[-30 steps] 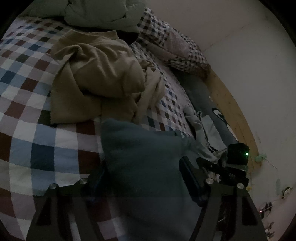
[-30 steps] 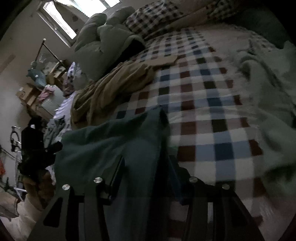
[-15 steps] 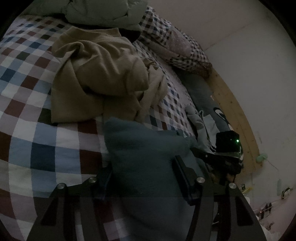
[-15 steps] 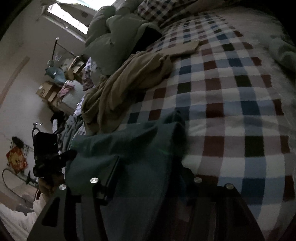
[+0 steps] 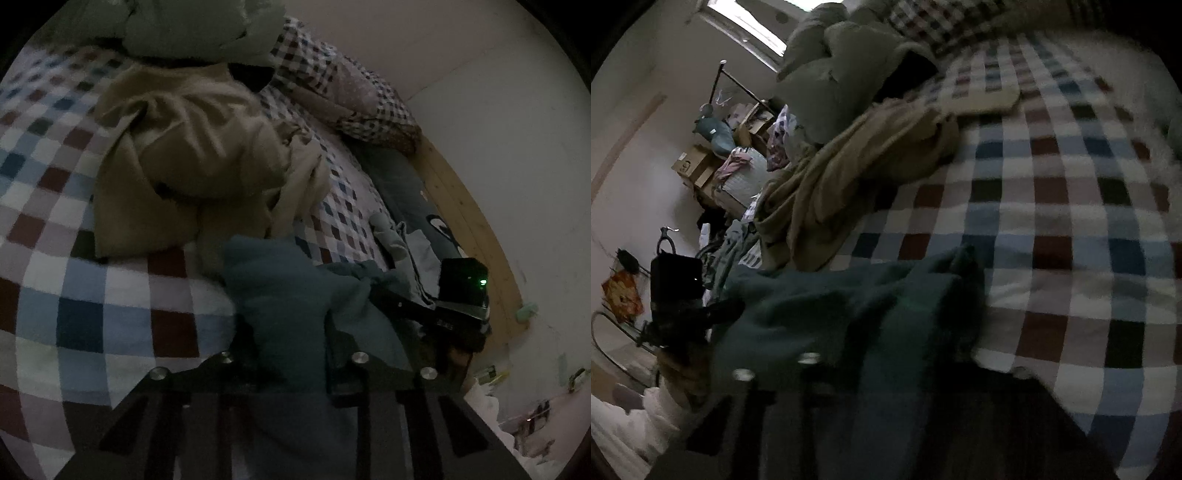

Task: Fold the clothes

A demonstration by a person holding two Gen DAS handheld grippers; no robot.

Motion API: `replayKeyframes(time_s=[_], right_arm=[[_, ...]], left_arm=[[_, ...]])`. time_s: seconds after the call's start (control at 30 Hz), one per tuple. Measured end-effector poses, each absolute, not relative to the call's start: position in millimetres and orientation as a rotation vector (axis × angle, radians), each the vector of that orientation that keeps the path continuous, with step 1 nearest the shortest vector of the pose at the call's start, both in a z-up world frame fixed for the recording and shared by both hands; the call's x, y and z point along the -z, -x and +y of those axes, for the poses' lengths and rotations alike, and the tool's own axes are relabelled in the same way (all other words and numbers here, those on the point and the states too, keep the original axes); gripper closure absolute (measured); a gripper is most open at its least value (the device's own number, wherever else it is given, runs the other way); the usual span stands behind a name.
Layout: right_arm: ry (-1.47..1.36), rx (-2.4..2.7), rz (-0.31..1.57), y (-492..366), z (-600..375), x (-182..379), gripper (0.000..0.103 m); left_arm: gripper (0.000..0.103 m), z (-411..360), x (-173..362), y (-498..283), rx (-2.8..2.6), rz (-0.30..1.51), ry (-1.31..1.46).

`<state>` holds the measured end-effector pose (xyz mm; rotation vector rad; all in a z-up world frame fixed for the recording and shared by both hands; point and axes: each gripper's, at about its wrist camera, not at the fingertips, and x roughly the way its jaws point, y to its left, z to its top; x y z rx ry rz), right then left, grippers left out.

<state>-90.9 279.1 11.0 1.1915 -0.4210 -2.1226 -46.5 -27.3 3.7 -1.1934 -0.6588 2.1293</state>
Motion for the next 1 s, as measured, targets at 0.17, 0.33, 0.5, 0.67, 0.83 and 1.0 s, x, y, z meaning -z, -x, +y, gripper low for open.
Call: replayKeyframes(time_s=[0.17,0.33,0.5,0.67,0.83,1.0], right_arm=[[-1.107,2.229,-0.318,81.5,272.0,-36.7,0.091],[-1.116,2.315,-0.159,91.8,253.9,-52.4,0.091],[-1.224,2.364,-0.038,112.8,243.6,-38.0,0.079],[-1.279,2.623,0.03,115.6,261.1,-41.1,0.057],[-1.16,2.699,-0.064,88.9,262.6,-68.3,0.055],[-1.09,2.596,-0.013,69.9,223.8,-71.3,0.056]], left_arm=[[0.082,-29.7,-14.3,45.7,-2.179,-0.684,1.126],[0.082,-35.7,4.2,58.3,-2.21,-0.758,1.209],[0.053,-27.4,-2.8,57.8,-2.357,-0.603,1.227],[0.033,-7.3,-26.8,39.6,-2.638,-0.268,1.14],[0.033,4.5,-48.6,30.3,-2.687,-0.215,1.011],[0.033,21.3,-55.5,27.4,-2.642,-0.221,0.963]])
